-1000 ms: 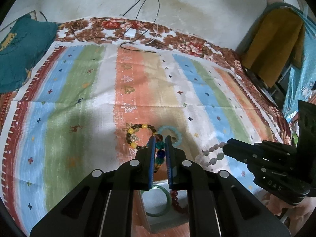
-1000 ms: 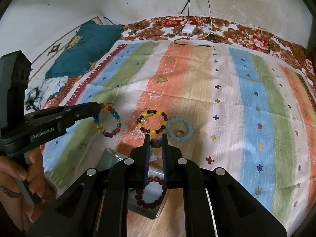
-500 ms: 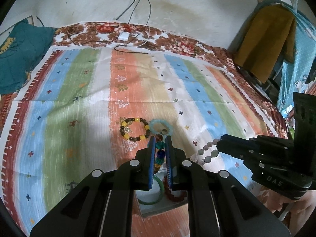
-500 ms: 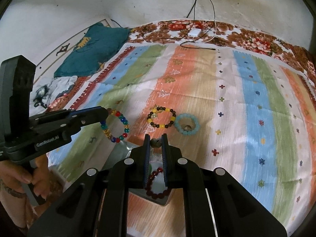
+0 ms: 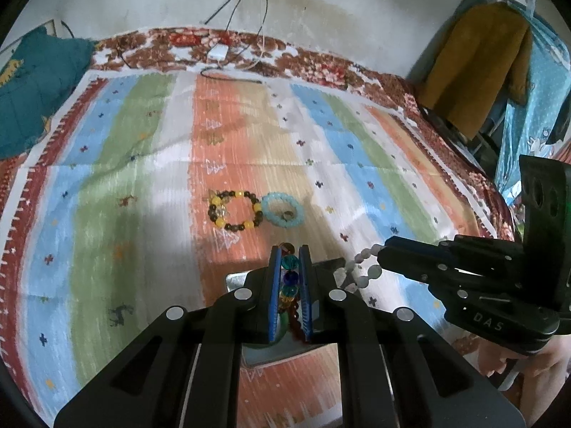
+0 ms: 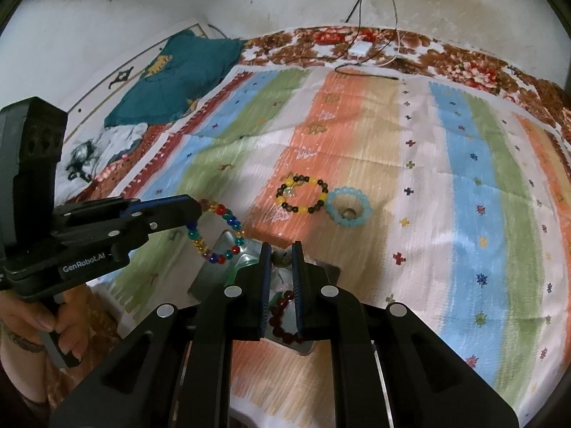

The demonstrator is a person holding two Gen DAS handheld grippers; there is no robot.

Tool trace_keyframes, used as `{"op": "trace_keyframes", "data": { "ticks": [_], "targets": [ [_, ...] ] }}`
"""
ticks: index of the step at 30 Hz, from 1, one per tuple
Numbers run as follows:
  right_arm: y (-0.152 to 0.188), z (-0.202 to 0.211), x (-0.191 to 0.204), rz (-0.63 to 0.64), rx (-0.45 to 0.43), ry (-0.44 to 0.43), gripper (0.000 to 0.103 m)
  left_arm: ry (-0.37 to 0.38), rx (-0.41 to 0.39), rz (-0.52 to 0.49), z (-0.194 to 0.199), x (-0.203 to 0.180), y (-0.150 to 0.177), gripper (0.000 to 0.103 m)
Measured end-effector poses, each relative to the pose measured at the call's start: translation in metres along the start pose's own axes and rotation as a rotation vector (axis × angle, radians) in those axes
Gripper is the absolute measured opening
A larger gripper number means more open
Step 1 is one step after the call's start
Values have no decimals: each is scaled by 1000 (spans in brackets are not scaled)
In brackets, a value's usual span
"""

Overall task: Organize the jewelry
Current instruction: 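Open the left gripper over the tin while the right gripper releases the white bracelet into it, then move the left gripper to the yellow-black bead bracelet while the right gripper approaches the light-blue bracelet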

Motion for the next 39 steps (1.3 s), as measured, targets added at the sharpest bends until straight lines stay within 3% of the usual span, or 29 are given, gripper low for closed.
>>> {"op": "trace_keyframes", "data": {
  "ticks": [2, 3, 5, 7, 15, 18, 26, 28, 39],
  "targets": [
    [1, 0, 3, 31, -4, 27, 16, -5, 8, 4, -2, 1, 0, 18],
    [1, 0, 4, 39, -7, 36, 23, -10, 4, 7, -2, 2, 0, 25],
    [0, 0, 4, 40, -10, 39, 33, -21, -4, 11, -1, 4, -1, 30],
    [0, -1, 3, 39, -10, 49, 34, -35, -11, 22, -1, 9, -2, 39],
    [-6, -12, -13, -13, 12, 89, 51, -113, -13, 52, -7, 31, -12, 50],
    [-11, -16, -21, -45, 15, 107, 57, -145, 0, 48, -14, 38, -16, 60],
    [-22, -32, -30, -69, 34, 120, 66, -182, 35, 58, -33, 55, -26, 65],
    [-24, -37, -31, -68, 41, 127, 68, -188, 48, 67, -38, 62, -28, 71],
    [-31, -69, -47, -88, 88, 181, 75, -199, 103, 95, -66, 81, -38, 74]
  ]
}}
Point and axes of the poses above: each gripper's, at about its wrist camera, not at the fingertips, and z roughly against the way its jaws point, x to its left, y to its underside, the point moved 4 cm from there along -z, roughly the way its jaws point, and after that the axes turned 13 degrees about y, right-handed, at the moved point
